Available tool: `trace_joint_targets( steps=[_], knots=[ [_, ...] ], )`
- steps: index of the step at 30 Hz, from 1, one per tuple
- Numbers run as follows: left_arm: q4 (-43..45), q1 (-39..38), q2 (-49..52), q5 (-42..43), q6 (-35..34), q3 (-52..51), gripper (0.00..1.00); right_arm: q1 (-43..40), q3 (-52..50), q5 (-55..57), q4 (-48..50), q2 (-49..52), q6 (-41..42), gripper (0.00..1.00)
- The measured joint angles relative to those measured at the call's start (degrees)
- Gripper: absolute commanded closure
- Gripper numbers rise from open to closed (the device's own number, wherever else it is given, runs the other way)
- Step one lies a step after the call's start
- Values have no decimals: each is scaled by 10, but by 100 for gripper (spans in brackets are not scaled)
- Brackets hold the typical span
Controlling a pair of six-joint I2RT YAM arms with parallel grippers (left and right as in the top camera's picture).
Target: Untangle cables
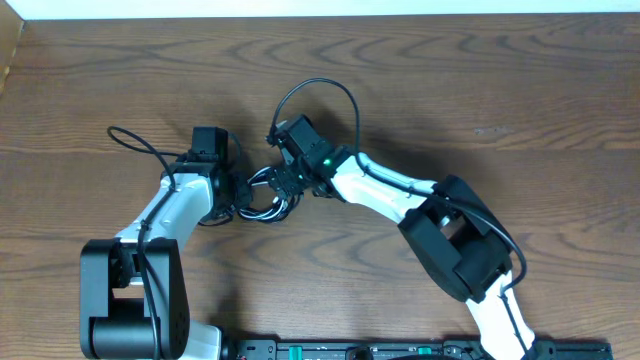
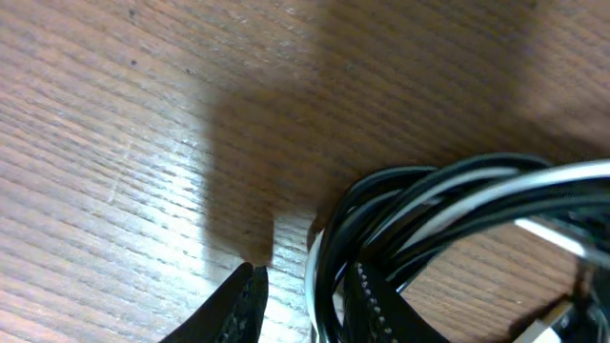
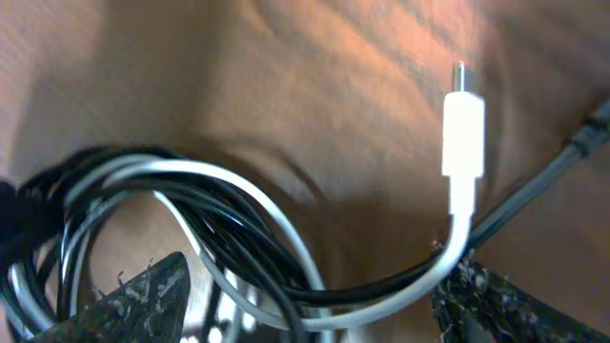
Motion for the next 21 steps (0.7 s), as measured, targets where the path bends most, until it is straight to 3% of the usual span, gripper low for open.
trace_joint_targets(
  steps=[3, 10, 17, 21],
  knots=[
    [-2, 0, 0, -1, 2, 0, 69, 3, 4, 12, -2, 3, -7, 30],
    [-22, 0, 0, -51, -12, 0, 69, 4, 8, 47, -18, 3, -1, 32],
    [-20, 0, 0, -66, -18, 0, 69, 11, 7, 89, -15, 5, -38, 23],
    [-16, 0, 0, -72, -18, 0, 69, 15, 7, 98, 9, 12, -68, 23]
  ],
)
